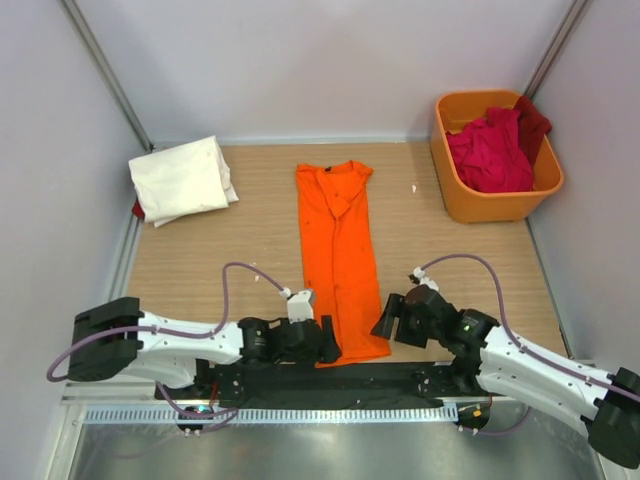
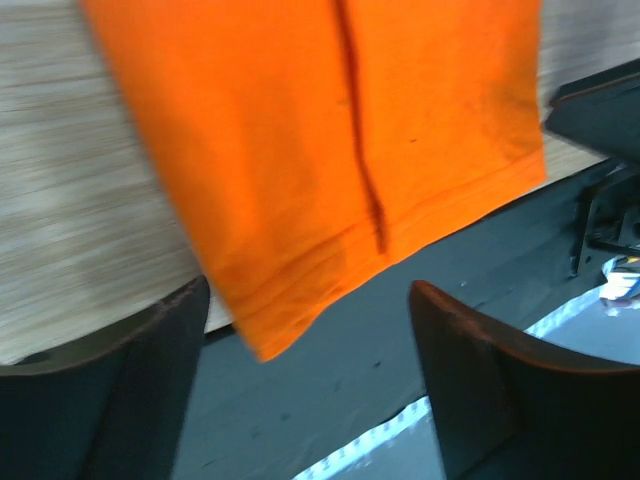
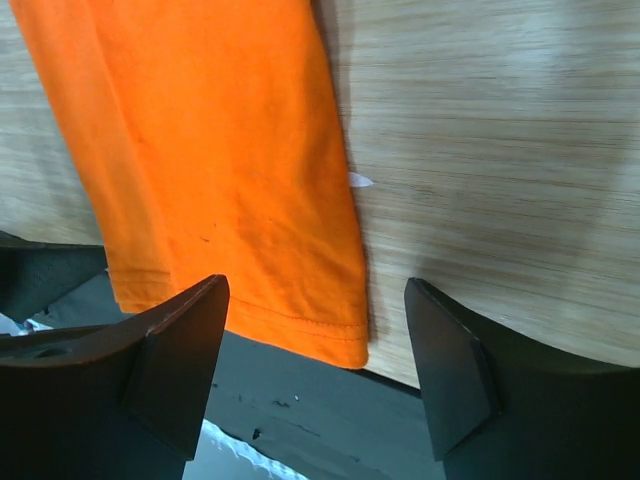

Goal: Fold and stack the t-shirts
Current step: Fold the tshirt

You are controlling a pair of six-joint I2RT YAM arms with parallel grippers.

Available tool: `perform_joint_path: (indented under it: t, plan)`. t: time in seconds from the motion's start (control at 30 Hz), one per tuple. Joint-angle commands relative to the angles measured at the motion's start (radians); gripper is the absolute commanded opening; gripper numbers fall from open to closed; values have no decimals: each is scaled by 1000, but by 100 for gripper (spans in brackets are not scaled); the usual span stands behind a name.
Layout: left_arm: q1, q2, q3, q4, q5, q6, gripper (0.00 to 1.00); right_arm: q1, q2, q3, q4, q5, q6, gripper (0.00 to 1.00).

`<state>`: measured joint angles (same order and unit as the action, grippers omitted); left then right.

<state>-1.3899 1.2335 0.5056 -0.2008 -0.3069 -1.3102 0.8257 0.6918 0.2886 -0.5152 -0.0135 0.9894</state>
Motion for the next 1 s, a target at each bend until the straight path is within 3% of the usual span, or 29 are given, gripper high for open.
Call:
perform_joint_path:
  t: [0.0, 0.23, 0.53, 0.77, 0.87, 0.97]
  plan:
    - [-23, 107, 10, 70, -1, -37, 77, 42, 40, -22, 67, 9, 49, 71]
    - [-70, 162, 41, 69, -9, -75, 63, 147, 55, -43, 67, 72, 136, 59]
    - [-78, 55, -38, 32, -40, -129, 61, 273, -41, -31, -127, 178, 230, 58]
    - [-86, 26, -55, 1, -66, -142, 57, 296, -43, -65, -103, 184, 262, 54]
    - [-89, 26, -53, -5, -75, -144, 42, 302, -48, -66, -109, 193, 275, 47]
    - [-90, 35, -55, -12, -86, -144, 21, 305, -52, -77, -98, 199, 278, 38]
